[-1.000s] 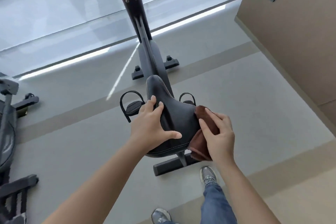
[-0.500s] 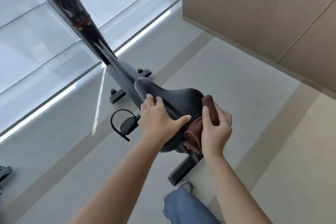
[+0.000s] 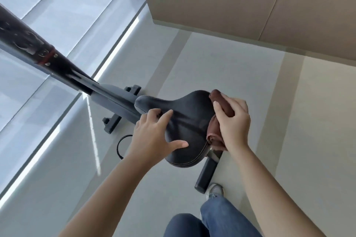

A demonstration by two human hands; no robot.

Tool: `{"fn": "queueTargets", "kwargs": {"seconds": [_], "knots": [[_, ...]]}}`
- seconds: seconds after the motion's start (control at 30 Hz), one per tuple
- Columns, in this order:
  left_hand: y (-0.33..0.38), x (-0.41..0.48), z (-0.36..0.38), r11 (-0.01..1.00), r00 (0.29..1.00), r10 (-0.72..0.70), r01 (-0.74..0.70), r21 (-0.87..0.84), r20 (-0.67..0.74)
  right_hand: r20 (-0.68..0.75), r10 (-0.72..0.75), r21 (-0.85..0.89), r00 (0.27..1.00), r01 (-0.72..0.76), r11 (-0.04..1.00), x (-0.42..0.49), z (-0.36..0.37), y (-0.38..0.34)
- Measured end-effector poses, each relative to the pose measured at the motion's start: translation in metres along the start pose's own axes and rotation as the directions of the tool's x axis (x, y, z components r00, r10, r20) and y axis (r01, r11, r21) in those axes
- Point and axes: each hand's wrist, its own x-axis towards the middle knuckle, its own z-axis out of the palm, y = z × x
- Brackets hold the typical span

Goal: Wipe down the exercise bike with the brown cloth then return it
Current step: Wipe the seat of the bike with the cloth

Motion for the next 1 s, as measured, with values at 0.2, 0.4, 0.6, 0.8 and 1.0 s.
{"fn": "queueTargets", "kwargs": {"seconds": [0.2, 0.4, 0.6, 0.8, 1.0], "knots": [[-0.013, 0.023, -0.005, 0.945, 0.951, 0.292, -0.303, 0.121, 0.097, -0.007, 0.031, 0.015, 1.000, -0.031, 0.999, -0.009, -0.003, -0.004], [-0.029, 0.038, -0.009, 0.883, 0.883, 0.457, -0.465, 0.068, 0.103, -0.176, -0.188, -0.224, 0.966, 0.146, 0.963, -0.080, 0.012, -0.001], [-0.034, 0.048, -0.009, 0.734, 0.731, 0.656, -0.676, 0.067, 0.188, -0.211, -0.119, -0.371, 0.970, 0.033, 0.928, -0.061, 0.023, -0.027], [-0.053, 0.059, -0.009, 0.573, 0.586, 0.774, -0.809, 0.130, 0.239, -0.452, -0.146, -0.333, 0.880, -0.015, 0.943, -0.135, 0.055, -0.020], [-0.050, 0.061, -0.003, 0.592, 0.601, 0.782, -0.799, 0.106, 0.164, -0.572, 0.056, -0.098, 0.818, -0.137, 0.986, -0.104, 0.048, -0.019]]}}
